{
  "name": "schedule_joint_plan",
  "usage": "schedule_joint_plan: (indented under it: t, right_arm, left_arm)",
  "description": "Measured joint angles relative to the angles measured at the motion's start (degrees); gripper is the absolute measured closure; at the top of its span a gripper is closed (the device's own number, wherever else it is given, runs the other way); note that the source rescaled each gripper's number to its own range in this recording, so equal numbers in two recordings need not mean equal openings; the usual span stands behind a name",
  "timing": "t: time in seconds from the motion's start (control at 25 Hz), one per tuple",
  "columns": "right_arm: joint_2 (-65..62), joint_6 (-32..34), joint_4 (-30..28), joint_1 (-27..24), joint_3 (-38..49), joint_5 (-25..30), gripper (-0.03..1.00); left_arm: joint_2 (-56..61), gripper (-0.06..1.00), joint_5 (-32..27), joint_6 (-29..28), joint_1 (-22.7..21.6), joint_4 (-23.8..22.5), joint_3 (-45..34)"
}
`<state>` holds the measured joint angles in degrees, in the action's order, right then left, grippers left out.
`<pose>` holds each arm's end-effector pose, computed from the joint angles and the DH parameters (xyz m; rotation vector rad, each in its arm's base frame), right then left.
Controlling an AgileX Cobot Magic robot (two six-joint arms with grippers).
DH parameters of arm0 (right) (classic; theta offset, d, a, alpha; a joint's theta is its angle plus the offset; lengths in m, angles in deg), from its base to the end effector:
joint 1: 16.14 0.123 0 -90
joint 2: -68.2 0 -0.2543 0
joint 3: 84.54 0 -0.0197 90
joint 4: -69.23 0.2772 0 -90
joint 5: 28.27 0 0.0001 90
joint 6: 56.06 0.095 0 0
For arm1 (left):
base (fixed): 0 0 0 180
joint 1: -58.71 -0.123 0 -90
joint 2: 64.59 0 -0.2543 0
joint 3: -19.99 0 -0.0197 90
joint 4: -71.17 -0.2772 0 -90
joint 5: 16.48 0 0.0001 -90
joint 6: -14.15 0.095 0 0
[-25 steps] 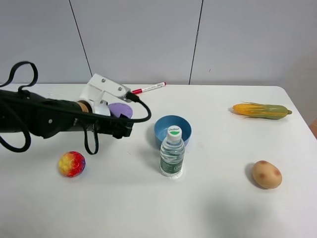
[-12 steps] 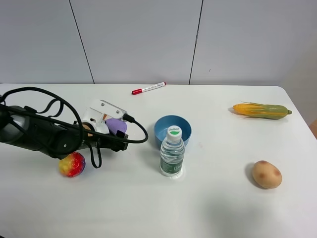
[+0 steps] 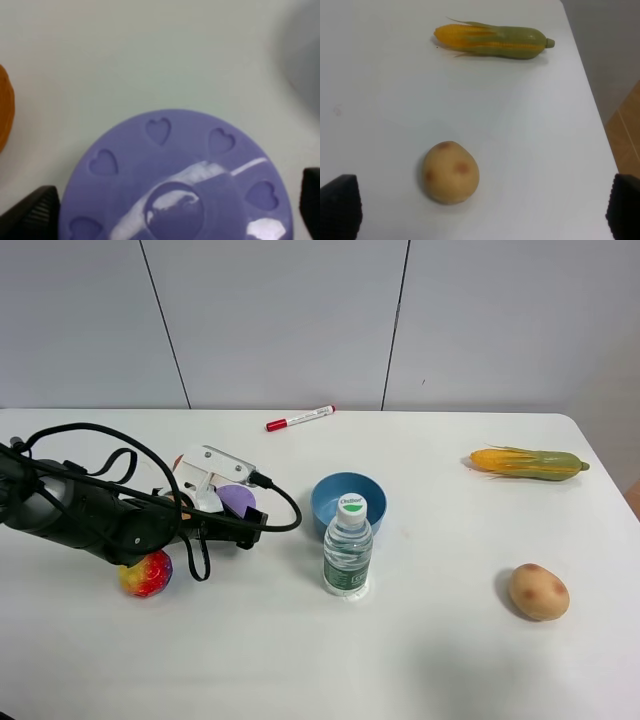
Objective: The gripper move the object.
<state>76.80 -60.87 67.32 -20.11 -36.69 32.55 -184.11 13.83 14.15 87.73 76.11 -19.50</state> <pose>0.0527 -0.0064 0.2871 -0.0135 2.0490 -0.1355 0.2791 -0.1501 0.0330 0.4615 2.2128 -0.2631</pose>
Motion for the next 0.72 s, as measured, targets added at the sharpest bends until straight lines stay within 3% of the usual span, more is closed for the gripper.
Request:
schedule_joint_plan:
  t: [0.16, 0.32, 0.52, 0.64, 0.72]
  right_arm:
    - [0.0, 0.0, 0.0, 0.0, 0.0, 0.0, -0.03]
    - [0.0, 0.0, 0.0, 0.0, 0.0, 0.0, -0.03]
    - [0.0, 0.0, 0.0, 0.0, 0.0, 0.0, -0.03]
    - [0.0, 0.0, 0.0, 0.0, 0.0, 0.0, -0.03]
    - [0.0, 0.0, 0.0, 0.0, 0.0, 0.0, -0.03]
  left_arm:
    - [2.68, -0.03, -1.41, -1.78, 0.0, 0.0, -0.06]
    - [12.59, -0.03, -12.5, -4.17, 0.0, 0.0, 1.45]
    - [26.36, -0.03, -42.85, -5.57, -1.31, -0.07, 11.98]
    - [29.99, -0.04, -59.08, -4.13, -4.97, -4.06, 19.77]
    - [30.45, -0.04, -66.9, -0.93, -8.55, -7.41, 24.28]
